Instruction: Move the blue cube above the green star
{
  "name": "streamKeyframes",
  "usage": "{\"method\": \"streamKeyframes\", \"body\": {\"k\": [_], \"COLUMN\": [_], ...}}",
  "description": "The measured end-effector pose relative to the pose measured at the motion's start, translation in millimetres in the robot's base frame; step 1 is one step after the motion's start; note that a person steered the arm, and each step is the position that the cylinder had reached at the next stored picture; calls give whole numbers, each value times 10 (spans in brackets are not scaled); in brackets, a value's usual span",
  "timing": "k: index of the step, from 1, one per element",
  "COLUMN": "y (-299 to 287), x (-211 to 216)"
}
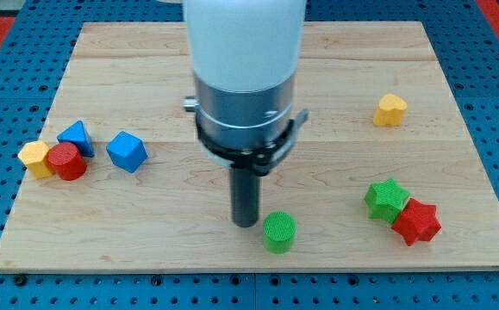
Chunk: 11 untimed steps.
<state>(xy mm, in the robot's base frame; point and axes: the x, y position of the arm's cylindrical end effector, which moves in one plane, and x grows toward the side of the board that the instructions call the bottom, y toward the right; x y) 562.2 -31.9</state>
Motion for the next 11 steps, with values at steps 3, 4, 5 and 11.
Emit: {"method": "streamKeyframes", "body": {"k": [3, 4, 5, 11], "y": [1382, 214, -1051, -1763], "x": [294, 354, 127, -933]}}
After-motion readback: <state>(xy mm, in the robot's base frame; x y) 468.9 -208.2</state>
